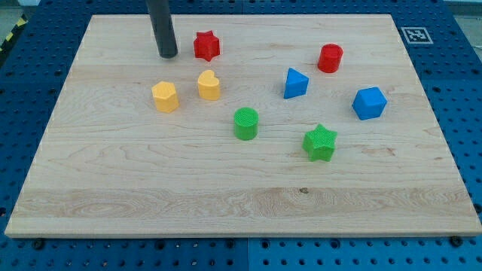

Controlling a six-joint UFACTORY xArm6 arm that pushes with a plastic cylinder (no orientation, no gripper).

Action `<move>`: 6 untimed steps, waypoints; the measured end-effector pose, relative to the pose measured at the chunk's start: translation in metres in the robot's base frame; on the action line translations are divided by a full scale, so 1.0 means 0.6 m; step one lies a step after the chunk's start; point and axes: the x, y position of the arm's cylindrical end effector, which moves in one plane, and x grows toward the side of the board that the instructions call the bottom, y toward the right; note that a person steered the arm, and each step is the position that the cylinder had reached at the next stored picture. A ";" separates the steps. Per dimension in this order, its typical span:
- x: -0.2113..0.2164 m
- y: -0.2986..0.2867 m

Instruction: Move the red star to the top right of the yellow heart

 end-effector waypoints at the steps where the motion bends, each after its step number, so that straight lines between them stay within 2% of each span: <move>1: -0.038 0.006; 3: -0.017 0.090; 5: -0.014 0.217; 6: -0.014 0.222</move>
